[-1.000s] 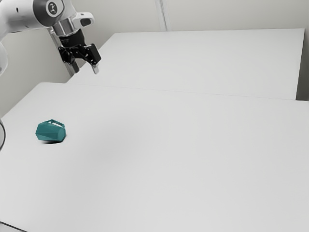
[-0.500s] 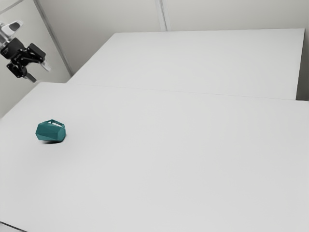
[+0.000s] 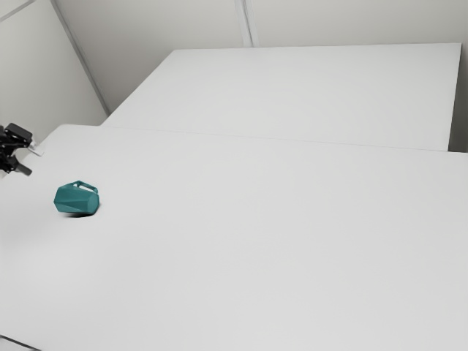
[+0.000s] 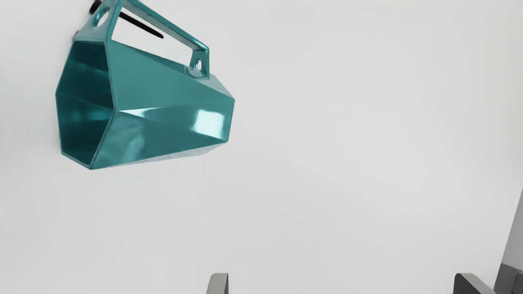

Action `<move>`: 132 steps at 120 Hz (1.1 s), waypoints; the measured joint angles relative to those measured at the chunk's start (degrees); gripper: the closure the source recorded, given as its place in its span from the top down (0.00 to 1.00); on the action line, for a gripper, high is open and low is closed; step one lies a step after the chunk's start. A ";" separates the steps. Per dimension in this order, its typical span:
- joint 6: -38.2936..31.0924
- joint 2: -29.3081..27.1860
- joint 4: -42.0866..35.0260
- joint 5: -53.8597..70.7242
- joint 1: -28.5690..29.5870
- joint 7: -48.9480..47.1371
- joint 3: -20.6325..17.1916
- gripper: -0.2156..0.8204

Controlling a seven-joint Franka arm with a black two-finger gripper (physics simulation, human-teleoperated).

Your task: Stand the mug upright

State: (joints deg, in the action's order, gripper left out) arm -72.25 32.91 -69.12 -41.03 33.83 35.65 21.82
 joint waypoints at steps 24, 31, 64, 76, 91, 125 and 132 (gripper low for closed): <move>0.03 6.94 5.59 -0.43 4.63 5.16 -3.99 0.79; -0.61 8.29 5.96 -0.56 5.36 6.38 -4.76 0.79; -4.17 13.96 8.15 -2.55 8.50 11.17 -8.08 0.79; -6.15 14.95 7.87 -4.17 8.53 12.49 -8.32 0.79; -8.19 15.73 6.62 -5.67 8.53 13.80 -8.45 0.79; -9.36 15.71 1.93 -9.99 8.59 15.93 -8.63 0.79; -8.84 15.68 1.42 -10.92 8.58 16.24 -8.65 0.79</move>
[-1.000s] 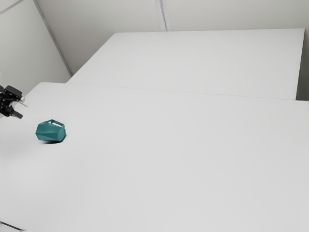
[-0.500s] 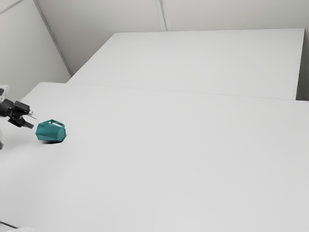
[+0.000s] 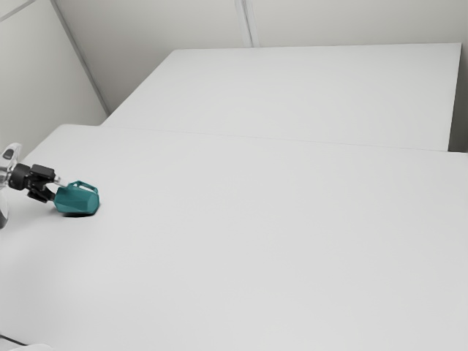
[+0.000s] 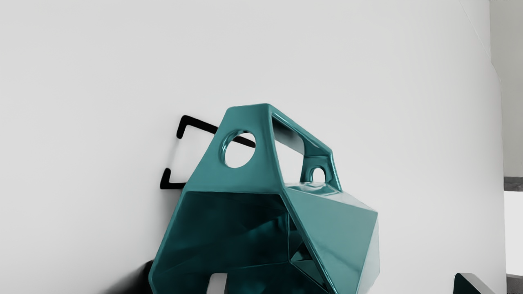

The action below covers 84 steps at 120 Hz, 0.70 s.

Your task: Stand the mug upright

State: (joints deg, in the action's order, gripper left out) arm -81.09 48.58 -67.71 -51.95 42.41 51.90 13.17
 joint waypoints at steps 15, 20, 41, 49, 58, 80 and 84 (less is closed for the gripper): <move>0.91 -0.01 -1.16 -1.00 0.00 0.57 -0.48 0.78; 1.13 -0.08 -1.38 -1.14 -0.02 0.74 -0.55 0.70; 1.84 -0.60 -1.25 -1.51 0.03 1.35 -0.68 0.30; 2.03 -0.74 -1.23 -2.03 0.05 1.54 -0.94 0.21; 2.19 -1.03 -1.22 -2.38 0.05 1.73 -1.59 0.15; 3.40 -2.53 -1.22 -2.67 0.13 2.09 -1.99 0.07; 3.61 -2.75 -1.22 -2.68 0.17 2.14 -2.02 0.06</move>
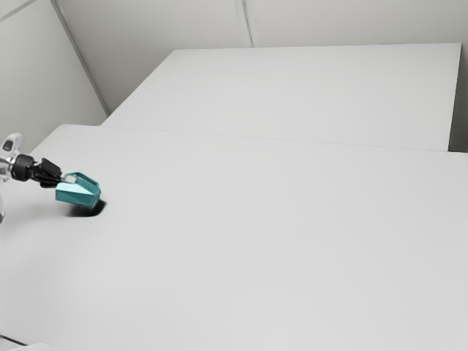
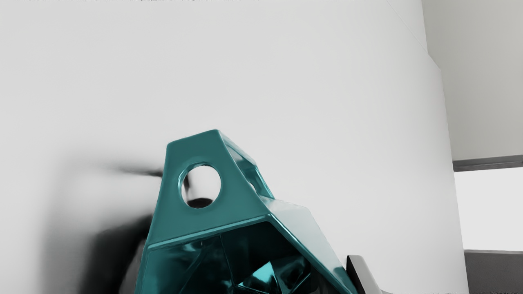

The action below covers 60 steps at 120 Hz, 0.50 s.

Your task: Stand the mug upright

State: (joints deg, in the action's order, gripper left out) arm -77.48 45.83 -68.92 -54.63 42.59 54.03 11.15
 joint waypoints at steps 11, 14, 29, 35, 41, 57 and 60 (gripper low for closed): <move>0.70 -0.60 -0.01 0.01 0.03 0.11 -0.06 0.05; 0.90 -0.95 -0.07 0.02 0.04 0.13 -0.07 0.05; 1.87 -4.93 -1.69 0.59 -0.33 -0.08 -0.47 0.04; 2.09 -7.24 -2.99 1.54 -0.47 -0.30 -1.29 0.04; 2.13 -10.44 -4.88 3.42 -0.59 -0.70 -2.59 0.03; 1.63 -18.70 -7.27 12.45 -2.28 -2.49 -7.83 0.03; 1.53 -20.09 -7.38 14.36 -3.16 -2.91 -8.44 0.03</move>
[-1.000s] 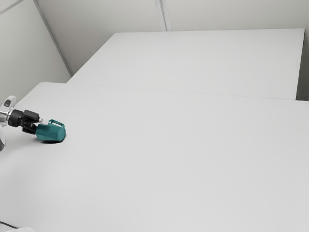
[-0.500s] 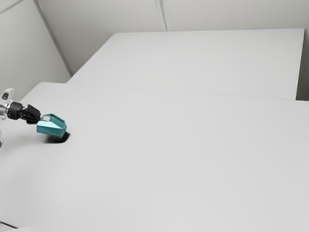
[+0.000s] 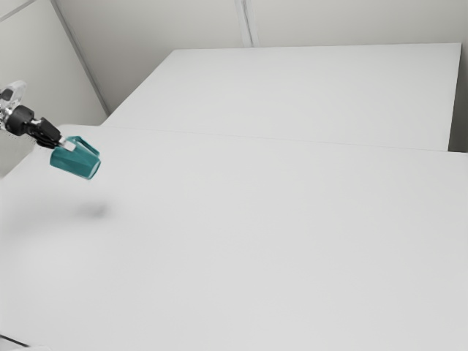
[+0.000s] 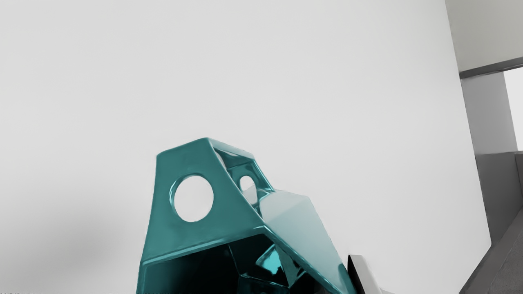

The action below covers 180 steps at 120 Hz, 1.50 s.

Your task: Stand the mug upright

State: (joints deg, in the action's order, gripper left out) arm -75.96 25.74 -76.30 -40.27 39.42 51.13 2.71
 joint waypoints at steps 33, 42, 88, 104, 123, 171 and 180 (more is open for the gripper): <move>-3.34 -10.86 -4.69 15.76 -14.64 -6.73 -0.89 0.03; -6.28 -12.93 -7.57 18.69 -18.70 -9.14 -0.80 0.03; -23.20 -19.73 -18.60 33.19 -35.39 -23.76 -0.73 0.03; -25.84 -18.27 -18.74 36.17 -37.03 -28.10 -0.97 0.03; -28.96 -16.50 -20.25 38.36 -38.02 -32.27 -1.05 0.03; -42.52 -22.10 -39.30 40.66 -38.33 -39.52 -1.53 0.04; -45.23 -22.14 -41.27 40.96 -38.22 -40.49 -1.71 0.04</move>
State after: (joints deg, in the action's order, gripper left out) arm -121.19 3.60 -117.57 0.69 1.21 10.64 1.00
